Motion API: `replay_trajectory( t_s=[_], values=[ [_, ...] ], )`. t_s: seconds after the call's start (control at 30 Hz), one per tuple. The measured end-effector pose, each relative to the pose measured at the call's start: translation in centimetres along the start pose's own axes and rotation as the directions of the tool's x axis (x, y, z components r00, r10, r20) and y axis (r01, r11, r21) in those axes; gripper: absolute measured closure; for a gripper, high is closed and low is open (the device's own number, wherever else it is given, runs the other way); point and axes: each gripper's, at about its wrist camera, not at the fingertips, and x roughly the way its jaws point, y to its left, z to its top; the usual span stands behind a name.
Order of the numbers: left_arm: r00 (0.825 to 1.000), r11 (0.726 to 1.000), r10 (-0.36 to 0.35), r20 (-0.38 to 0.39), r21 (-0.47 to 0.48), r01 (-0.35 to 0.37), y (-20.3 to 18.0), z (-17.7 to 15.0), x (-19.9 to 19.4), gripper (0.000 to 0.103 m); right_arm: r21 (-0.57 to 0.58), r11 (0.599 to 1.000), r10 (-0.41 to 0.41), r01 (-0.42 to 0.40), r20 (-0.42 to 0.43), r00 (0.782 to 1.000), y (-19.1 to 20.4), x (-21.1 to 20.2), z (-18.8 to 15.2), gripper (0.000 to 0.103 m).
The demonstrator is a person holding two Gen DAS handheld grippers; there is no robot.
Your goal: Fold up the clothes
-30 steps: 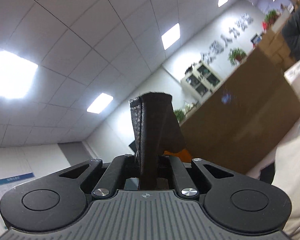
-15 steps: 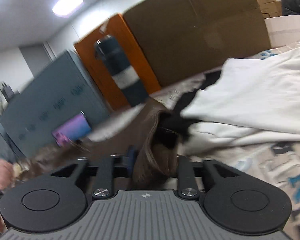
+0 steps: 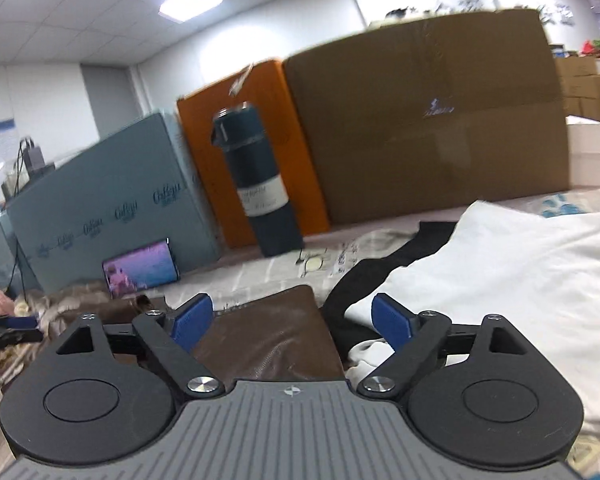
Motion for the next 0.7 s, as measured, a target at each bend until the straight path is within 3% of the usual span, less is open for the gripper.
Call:
replay_trajectory(
  t_s=[0.07,0.17,0.23,0.33,0.37,0.47,0.57,0.7],
  values=[
    [0.999,0.998,-0.024,-0.022,-0.052,0.023,0.5,0.4,1.0,0.004,-0.033,0.999,-0.013,0.011,-0.049,0.999,0.0,1.4,0.5,0.016],
    [0.991,0.985,-0.13,0.034,-0.111,0.133,1.4,0.8,0.8,0.004,-0.064,0.997,0.046,-0.053,-0.112,0.993,0.0,3.2,1.1,0.016],
    [0.967,0.955,-0.235,0.101,-0.164,0.249,2.4,1.1,0.2,0.004,-0.062,0.993,0.085,-0.097,-0.163,0.983,0.1,4.7,1.1,0.016],
    [0.904,0.88,-0.392,0.173,-0.218,0.423,3.4,0.9,-0.1,0.004,-0.08,0.992,0.081,-0.102,-0.226,0.971,0.8,6.7,0.7,0.017],
    [0.893,0.868,-0.415,0.176,-0.219,0.446,3.4,0.9,0.0,0.004,-0.073,0.991,0.095,-0.113,-0.21,0.973,0.8,6.6,0.6,0.019],
    [0.906,0.875,-0.386,0.175,-0.241,0.42,3.8,0.6,0.3,0.004,-0.046,0.983,0.169,-0.178,-0.151,0.974,0.5,5.8,0.4,0.019],
    [0.905,0.845,-0.389,0.171,-0.325,0.424,4.9,0.5,0.8,0.004,-0.039,0.969,0.24,-0.245,-0.1,0.966,0.4,4.3,0.4,0.018],
    [0.923,0.861,-0.362,0.127,-0.334,0.384,4.8,0.6,2.0,0.004,0.004,0.952,0.305,-0.306,-0.085,0.948,-0.1,4.2,0.2,0.017]
  ],
)
